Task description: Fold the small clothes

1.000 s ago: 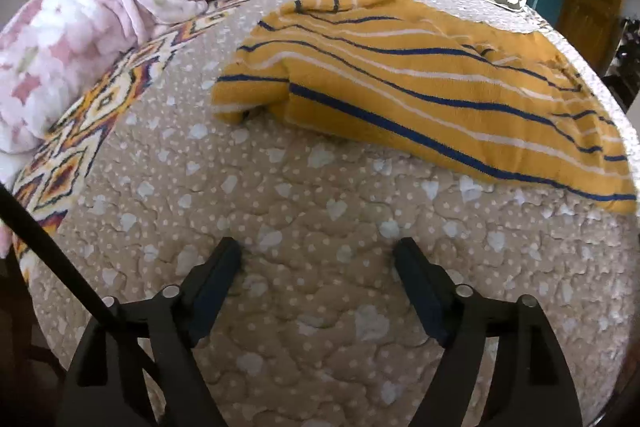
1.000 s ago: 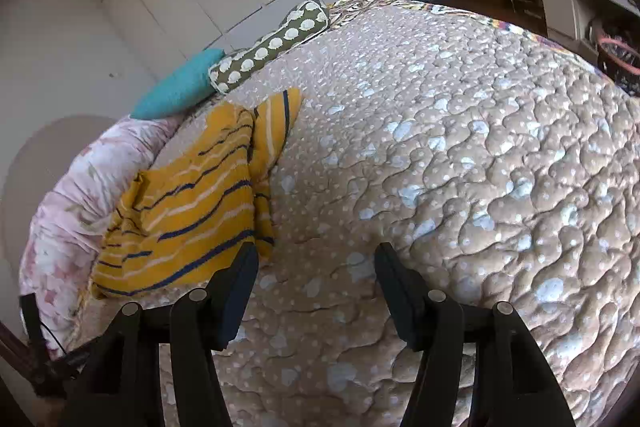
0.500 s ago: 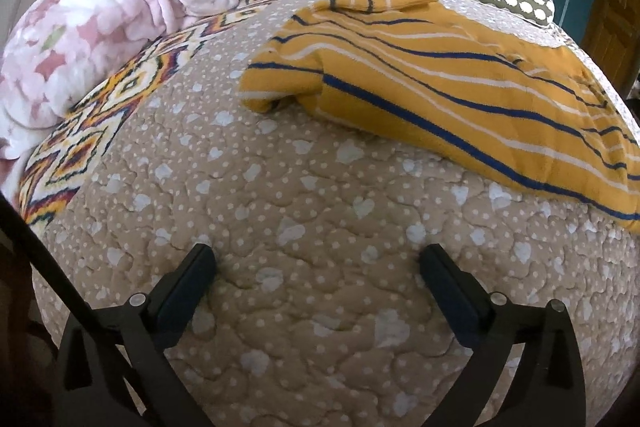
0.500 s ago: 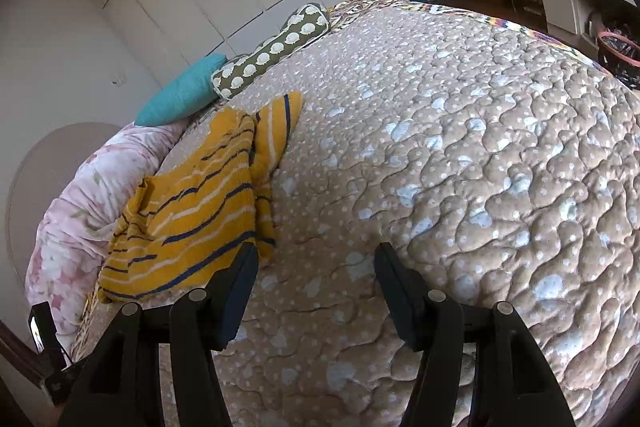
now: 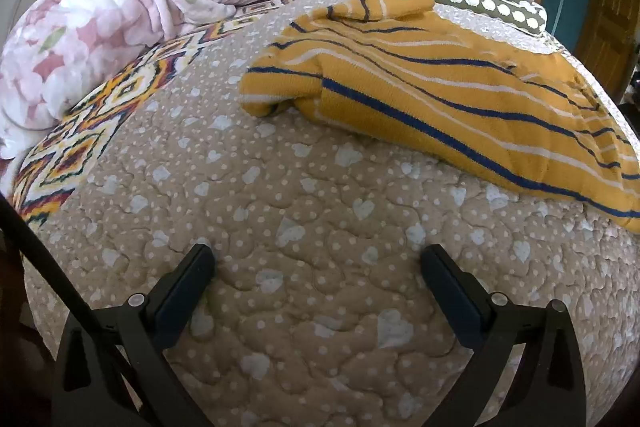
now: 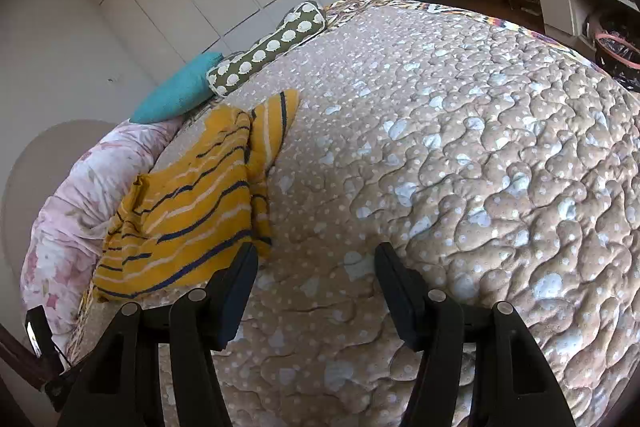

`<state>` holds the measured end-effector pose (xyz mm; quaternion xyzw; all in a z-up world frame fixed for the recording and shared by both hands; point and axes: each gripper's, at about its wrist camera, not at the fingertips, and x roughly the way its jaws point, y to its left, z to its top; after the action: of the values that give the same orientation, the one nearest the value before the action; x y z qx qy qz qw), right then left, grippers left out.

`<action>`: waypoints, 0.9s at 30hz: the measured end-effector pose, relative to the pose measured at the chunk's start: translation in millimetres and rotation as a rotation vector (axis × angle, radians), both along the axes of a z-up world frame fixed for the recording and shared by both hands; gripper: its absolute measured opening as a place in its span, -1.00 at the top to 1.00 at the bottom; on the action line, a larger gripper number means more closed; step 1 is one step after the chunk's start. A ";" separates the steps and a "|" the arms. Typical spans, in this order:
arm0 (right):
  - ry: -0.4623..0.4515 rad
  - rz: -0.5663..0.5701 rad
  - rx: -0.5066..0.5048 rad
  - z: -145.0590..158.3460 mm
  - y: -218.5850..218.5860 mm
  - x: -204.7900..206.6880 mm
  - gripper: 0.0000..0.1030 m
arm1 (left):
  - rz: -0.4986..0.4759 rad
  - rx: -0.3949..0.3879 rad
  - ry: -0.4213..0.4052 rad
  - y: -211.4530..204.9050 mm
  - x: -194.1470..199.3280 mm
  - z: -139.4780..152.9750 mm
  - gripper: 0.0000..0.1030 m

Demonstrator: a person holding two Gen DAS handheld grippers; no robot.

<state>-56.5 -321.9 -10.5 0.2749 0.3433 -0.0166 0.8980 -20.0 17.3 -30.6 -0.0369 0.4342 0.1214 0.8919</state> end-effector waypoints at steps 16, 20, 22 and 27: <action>0.040 0.001 -0.063 -1.3 11.0 10.8 -0.28 | -0.094 -0.139 0.002 29.5 -12.7 25.9 -0.63; 0.045 0.003 -0.077 -2.8 12.1 12.4 -0.30 | -0.063 -0.188 -0.040 71.9 3.6 48.6 -0.63; 0.050 0.004 -0.089 -3.1 12.4 12.8 -0.31 | -0.062 -0.190 -0.042 85.2 17.4 53.9 -0.63; 0.064 0.008 -0.120 -3.6 16.2 15.3 -0.34 | -0.096 -0.171 -0.051 105.4 72.6 54.7 -0.61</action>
<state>-41.2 -305.7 -14.1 0.2184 0.3713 -0.0425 0.9015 52.6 122.7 24.1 -0.0951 0.4214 0.0401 0.9010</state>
